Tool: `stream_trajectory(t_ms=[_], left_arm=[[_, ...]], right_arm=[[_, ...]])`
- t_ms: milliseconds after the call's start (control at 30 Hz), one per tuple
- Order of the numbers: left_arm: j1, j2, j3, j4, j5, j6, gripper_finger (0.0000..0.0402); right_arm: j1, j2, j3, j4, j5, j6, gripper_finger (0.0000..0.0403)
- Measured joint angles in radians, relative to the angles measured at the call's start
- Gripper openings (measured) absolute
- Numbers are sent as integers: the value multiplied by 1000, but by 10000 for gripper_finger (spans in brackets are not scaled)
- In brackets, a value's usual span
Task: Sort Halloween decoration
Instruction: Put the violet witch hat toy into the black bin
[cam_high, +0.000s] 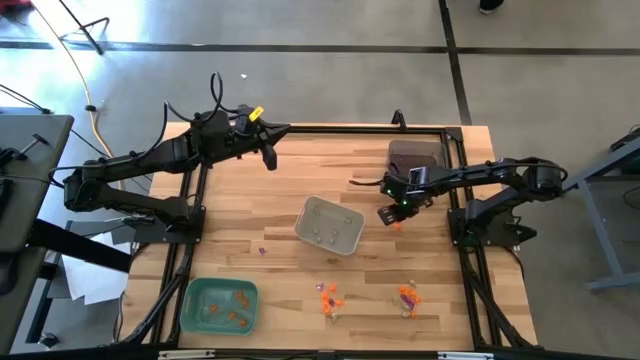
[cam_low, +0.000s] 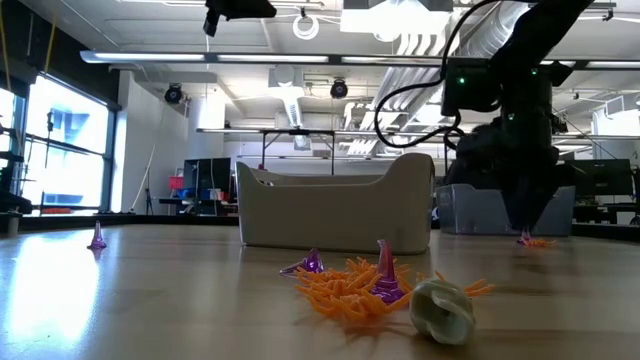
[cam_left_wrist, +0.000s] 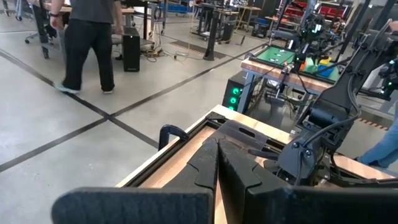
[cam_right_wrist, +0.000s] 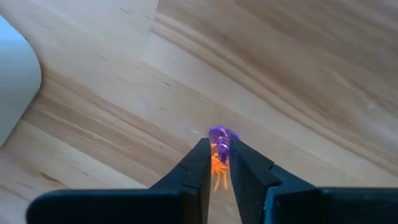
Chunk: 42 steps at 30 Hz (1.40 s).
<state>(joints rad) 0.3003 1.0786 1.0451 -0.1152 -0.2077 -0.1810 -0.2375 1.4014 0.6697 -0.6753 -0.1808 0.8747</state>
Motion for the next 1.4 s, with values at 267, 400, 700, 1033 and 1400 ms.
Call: stream_trajectory(t_ms=[267,400,700,1033,1400], left_arm=[[0,0,0,-3,23,-1,0],[0,0,0,-4,23,-1,0],[0,0,0,-5,23,-1,0],[0,0,0,-5,23,0,0],[0,0,0,-15,23,0,0]], right_arm=[[0,0,0,-50,-6,8,32],[0,0,0,-52,-7,8,10],[0,0,1,-53,-18,19,2],[0,0,1,-53,-38,19,0],[0,0,81,-119,-39,-9,0]])
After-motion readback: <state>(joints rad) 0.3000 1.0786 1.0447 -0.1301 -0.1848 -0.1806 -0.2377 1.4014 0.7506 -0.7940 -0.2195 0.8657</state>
